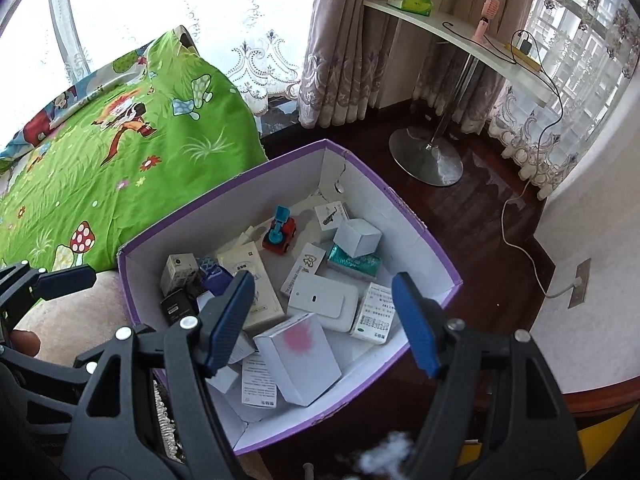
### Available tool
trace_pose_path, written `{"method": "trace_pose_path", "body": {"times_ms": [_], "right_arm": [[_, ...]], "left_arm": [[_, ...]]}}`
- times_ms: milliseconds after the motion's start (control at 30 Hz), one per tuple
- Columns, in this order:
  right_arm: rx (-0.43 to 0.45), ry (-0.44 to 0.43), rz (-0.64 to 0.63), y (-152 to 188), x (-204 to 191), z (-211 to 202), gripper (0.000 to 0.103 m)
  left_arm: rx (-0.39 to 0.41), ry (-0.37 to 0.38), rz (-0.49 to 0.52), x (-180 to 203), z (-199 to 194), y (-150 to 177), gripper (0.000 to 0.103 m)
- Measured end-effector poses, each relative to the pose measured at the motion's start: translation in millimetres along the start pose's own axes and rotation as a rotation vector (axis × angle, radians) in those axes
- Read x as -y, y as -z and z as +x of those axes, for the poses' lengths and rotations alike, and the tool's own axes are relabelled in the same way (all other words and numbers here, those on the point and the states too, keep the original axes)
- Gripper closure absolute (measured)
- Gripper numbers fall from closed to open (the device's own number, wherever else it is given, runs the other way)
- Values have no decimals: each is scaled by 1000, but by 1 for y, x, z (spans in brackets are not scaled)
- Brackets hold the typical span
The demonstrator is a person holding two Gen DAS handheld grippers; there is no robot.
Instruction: Organize rigid objects
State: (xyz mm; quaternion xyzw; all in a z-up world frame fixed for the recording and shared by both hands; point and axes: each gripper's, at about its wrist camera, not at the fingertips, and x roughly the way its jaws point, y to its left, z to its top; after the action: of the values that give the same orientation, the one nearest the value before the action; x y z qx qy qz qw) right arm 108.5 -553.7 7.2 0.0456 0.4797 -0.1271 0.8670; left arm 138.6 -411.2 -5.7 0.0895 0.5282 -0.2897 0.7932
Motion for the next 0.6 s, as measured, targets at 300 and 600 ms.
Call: {"method": "trace_pose_path", "body": {"times_ms": [300,600], "right_arm": [[1,-5,-1,-1,0,0,29],[-4,-11,-3,-2,-2,-1,29]], "left_arm": [[3,-20,25,3,-1,1,20],[3,-22,28,2,-1,0,20]]}}
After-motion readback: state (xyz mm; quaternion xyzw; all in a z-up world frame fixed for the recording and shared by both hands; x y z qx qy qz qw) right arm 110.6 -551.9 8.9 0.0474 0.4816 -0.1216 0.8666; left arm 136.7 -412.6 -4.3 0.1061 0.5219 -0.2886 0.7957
